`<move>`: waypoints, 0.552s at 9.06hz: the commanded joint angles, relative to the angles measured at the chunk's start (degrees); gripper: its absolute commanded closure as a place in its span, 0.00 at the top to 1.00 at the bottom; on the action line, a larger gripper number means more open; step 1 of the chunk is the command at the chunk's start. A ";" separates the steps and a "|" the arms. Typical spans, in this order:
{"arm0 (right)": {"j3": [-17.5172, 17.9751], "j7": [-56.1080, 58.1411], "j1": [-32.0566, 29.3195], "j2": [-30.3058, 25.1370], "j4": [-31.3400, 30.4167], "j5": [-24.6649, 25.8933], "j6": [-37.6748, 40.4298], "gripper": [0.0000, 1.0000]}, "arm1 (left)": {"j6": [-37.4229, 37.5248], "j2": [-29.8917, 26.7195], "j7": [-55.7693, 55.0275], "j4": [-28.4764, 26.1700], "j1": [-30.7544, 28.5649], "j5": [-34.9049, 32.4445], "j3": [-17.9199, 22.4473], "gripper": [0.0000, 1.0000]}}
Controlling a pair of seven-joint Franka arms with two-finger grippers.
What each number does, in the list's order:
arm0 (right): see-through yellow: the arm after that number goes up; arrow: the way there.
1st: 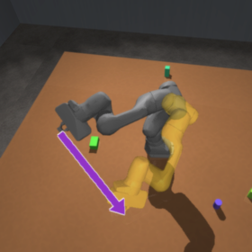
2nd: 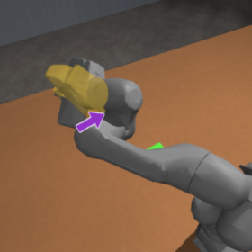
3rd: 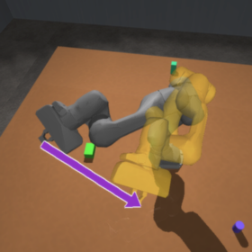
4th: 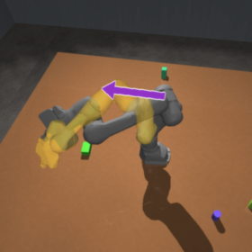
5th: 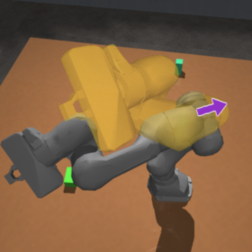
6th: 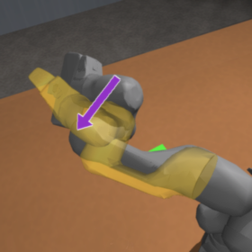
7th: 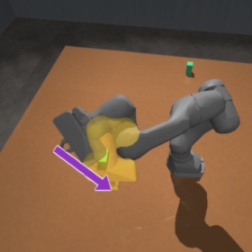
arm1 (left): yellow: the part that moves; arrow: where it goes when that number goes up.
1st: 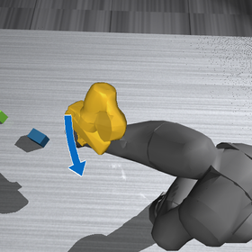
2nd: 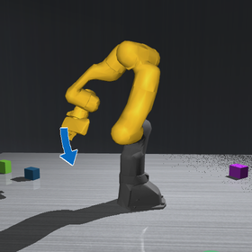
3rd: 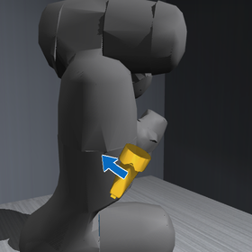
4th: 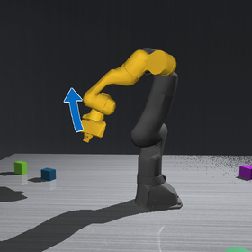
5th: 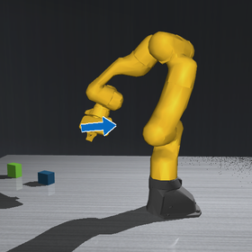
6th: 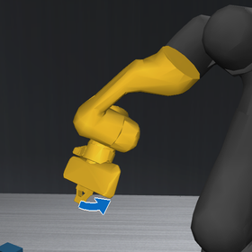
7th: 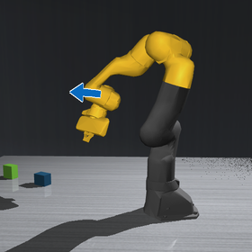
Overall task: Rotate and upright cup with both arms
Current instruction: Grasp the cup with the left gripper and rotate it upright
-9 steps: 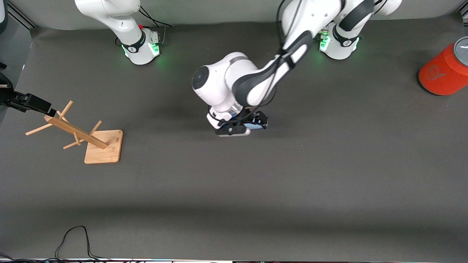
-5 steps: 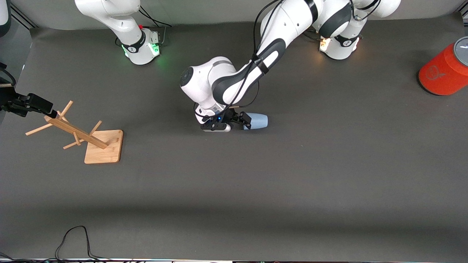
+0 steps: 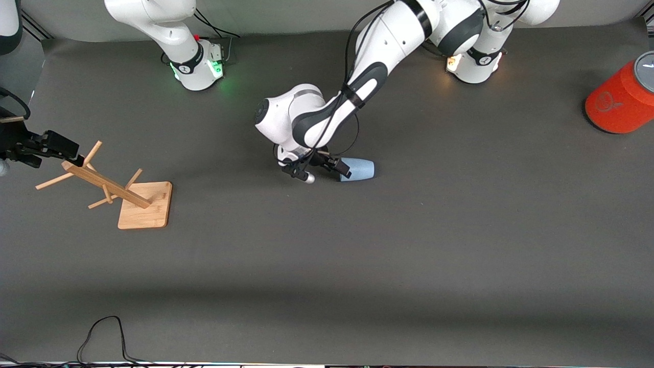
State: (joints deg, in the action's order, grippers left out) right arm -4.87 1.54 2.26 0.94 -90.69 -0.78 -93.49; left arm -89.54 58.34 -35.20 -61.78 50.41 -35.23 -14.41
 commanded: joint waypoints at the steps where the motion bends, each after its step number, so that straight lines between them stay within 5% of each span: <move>1: -0.31 1.54 0.11 -0.15 -0.19 0.17 -0.82 1.00 | 2.96 -1.03 6.00 -0.53 0.91 -0.98 0.87 0.63; 4: -0.23 1.62 0.11 0.37 0.07 0.08 -1.52 1.00 | 4.02 -1.21 10.77 -0.44 0.83 -2.11 1.22 0.00; 5: -0.31 1.62 0.11 0.46 0.16 0.17 -1.95 1.00 | 4.63 -1.30 10.77 -0.44 0.91 -2.47 1.22 0.00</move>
State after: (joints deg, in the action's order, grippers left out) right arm -4.87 1.63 2.24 1.12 -90.69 -0.75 -94.49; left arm -86.04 57.99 -25.65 -61.61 50.68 -36.80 -13.70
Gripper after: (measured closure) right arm 0.000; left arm 0.709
